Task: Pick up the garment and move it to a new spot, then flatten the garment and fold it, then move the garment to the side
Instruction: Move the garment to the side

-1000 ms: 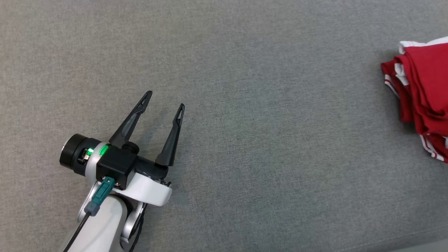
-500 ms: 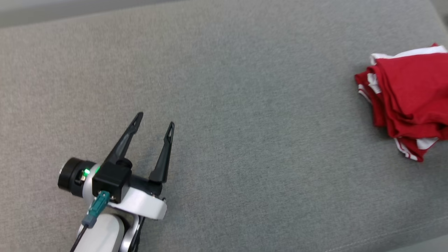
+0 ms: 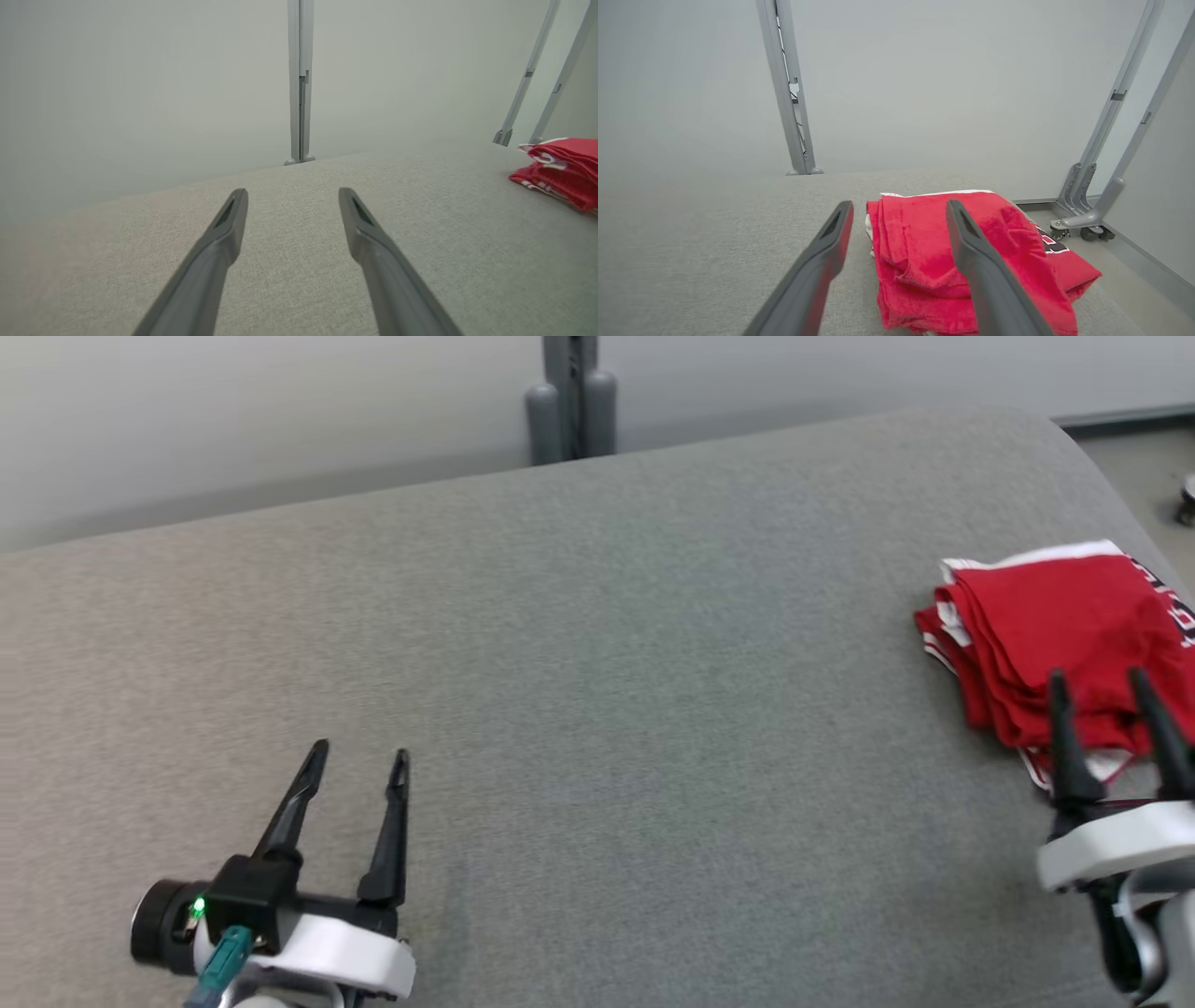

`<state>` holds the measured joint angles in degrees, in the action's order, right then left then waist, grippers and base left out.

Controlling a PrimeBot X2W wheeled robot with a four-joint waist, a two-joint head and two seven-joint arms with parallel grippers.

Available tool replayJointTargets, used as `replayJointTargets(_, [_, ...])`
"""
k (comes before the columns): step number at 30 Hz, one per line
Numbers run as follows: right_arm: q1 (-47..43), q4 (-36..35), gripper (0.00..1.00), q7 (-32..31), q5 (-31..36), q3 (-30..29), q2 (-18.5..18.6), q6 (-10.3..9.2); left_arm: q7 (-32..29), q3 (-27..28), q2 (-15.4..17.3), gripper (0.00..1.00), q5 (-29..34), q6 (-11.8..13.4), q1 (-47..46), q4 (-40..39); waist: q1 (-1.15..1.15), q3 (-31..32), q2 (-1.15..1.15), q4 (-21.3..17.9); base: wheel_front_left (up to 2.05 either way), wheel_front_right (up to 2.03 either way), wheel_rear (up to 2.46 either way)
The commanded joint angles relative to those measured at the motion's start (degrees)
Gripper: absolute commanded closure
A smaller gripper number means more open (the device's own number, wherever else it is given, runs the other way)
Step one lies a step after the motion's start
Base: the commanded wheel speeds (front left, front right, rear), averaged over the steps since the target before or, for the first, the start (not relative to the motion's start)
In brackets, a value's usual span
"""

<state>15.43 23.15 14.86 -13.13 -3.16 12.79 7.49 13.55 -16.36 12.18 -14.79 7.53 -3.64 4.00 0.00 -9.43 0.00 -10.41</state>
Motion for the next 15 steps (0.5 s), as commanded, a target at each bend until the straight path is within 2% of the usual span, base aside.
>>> replayJointTargets(1, [-1.15,-2.16,0.0,-0.5,0.88,0.23,-0.96,0.0,0.24,0.7,0.25,0.0,-0.68,0.65,0.98,0.05,0.0,1.77,0.0,2.1,0.0,0.0,0.0])
replayJointTargets(8, [-7.63,-12.76,0.0,-4.38,4.69,2.27,-5.79,-0.01,0.71,3.15,0.46,0.0,-2.05,2.58,4.7,0.57,0.0,5.63,0.0,7.49,0.0,0.0,0.0])
replayJointTargets(15, [-14.6,-17.87,0.0,-7.52,5.48,1.68,-7.49,-0.01,0.27,4.48,1.75,0.0,-3.49,3.06,9.2,0.57,0.0,9.93,0.0,10.43,0.0,0.0,0.0])
